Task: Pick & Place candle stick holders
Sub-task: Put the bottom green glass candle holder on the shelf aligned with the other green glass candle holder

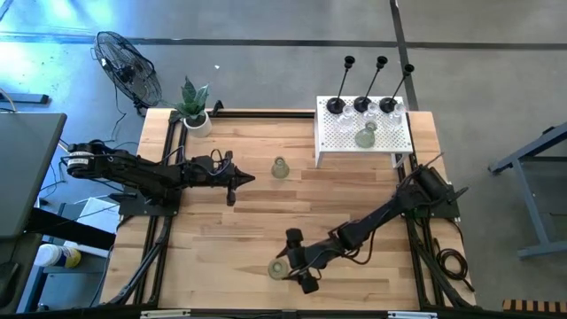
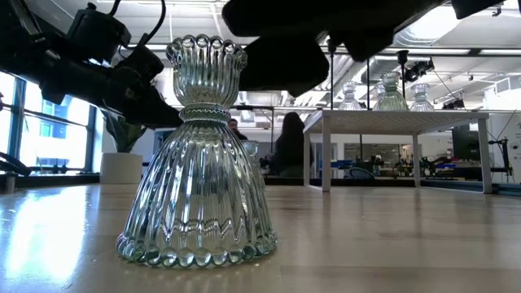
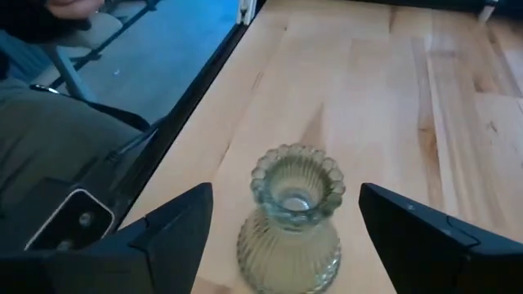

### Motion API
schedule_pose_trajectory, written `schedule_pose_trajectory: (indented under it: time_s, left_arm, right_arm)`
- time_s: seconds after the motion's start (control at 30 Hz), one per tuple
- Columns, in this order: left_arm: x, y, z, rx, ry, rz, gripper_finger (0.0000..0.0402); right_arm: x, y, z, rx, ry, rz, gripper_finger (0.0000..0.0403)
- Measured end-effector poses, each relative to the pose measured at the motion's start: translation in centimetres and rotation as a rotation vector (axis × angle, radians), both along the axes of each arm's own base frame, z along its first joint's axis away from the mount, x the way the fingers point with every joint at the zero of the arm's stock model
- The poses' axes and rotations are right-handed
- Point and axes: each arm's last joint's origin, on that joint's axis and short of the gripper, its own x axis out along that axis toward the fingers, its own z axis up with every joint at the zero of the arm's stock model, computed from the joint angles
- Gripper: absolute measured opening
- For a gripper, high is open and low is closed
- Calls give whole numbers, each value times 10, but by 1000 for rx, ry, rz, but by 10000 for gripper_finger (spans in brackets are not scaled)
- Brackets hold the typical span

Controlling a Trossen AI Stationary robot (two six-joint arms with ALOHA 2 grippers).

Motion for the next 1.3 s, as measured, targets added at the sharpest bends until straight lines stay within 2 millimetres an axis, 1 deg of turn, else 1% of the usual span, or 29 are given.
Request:
schedule_pose_trajectory:
  time_s: [0.17, 0.23, 0.37, 0.47, 0.6, 0.87, 0.97, 1.03, 1.1, 1.2, 1.3]
  left_arm:
    - [0, 0, 0, 8, -1, -1, 1]
    - [0, 0, 1, 14, -5, -2, 1]
    - [0, 0, 1, 18, -5, -2, 1]
    - [0, 0, 0, 19, -4, -1, 1]
    - [0, 0, 0, 15, -4, 0, 1]
    - [0, 0, 0, 12, -5, 0, 1]
    - [0, 0, 0, 11, -4, 0, 1]
    - [0, 0, 0, 8, -5, 1, 1]
    - [0, 0, 0, 8, -5, 0, 1]
    - [0, 0, 0, 7, -5, -2, 1]
    - [0, 0, 0, 7, -5, -2, 1]
  right_arm:
    - [4, -5, 0, -1, -13, -4, 302]
    - [7, -9, -5, 7, -4, 5, 302]
    - [17, -15, -14, 76, -25, 43, 302]
    - [19, -17, -19, 83, -14, 53, 294]
    - [20, -17, -19, 90, -27, 57, 263]
    - [19, -15, -19, 107, -21, 92, 176]
    - [19, -15, -19, 111, -21, 97, 157]
    - [18, -15, -16, 124, -13, 90, 156]
    - [17, -16, -10, 132, -14, 86, 164]
    - [12, -19, 10, 134, -27, 55, 179]
    - [2, -26, 34, 96, -14, -13, 177]
